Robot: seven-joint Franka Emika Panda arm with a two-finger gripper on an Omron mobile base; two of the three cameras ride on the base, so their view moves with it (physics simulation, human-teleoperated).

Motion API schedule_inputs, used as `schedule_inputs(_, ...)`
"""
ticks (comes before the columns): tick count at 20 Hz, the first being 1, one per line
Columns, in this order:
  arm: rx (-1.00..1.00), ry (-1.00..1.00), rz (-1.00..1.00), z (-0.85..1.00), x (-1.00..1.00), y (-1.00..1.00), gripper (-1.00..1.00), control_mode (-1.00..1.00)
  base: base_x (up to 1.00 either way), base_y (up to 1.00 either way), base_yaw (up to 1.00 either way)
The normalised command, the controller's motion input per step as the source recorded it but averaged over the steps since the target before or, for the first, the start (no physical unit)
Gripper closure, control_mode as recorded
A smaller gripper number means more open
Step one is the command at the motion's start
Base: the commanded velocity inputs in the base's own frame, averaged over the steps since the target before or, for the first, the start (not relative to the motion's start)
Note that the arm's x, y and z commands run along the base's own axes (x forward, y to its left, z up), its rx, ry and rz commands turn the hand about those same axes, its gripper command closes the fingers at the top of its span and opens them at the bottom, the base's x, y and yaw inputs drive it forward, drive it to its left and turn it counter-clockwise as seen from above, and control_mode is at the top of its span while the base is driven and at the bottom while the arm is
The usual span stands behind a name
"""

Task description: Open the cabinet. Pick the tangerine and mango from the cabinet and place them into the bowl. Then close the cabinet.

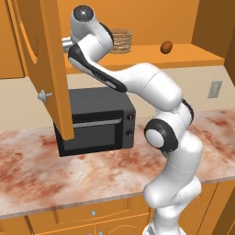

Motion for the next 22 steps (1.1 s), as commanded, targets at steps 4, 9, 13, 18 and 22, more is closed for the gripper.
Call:
schedule_inputs(4,0.00,-0.01,-0.03,-0.26,-1.00,-0.44,1.00,-1.00,0.00,0.00,0.00)
schedule_inputs(9,0.00,0.00,-0.10,-0.41,-1.00,-0.64,1.00,-1.00,0.00,0.00,0.00)
schedule_inputs(13,0.00,0.01,-0.15,-0.51,-1.00,-0.86,1.00,-1.00,0.00,0.00,0.00)
schedule_inputs(18,0.00,0.12,-0.19,-0.55,-1.00,-1.00,1.00,-1.00,0.00,0.00,0.00)
schedule_inputs(22,0.00,0.30,-0.24,-0.60,-0.75,-1.00,1.00,-1.00,0.00,0.00,0.00)
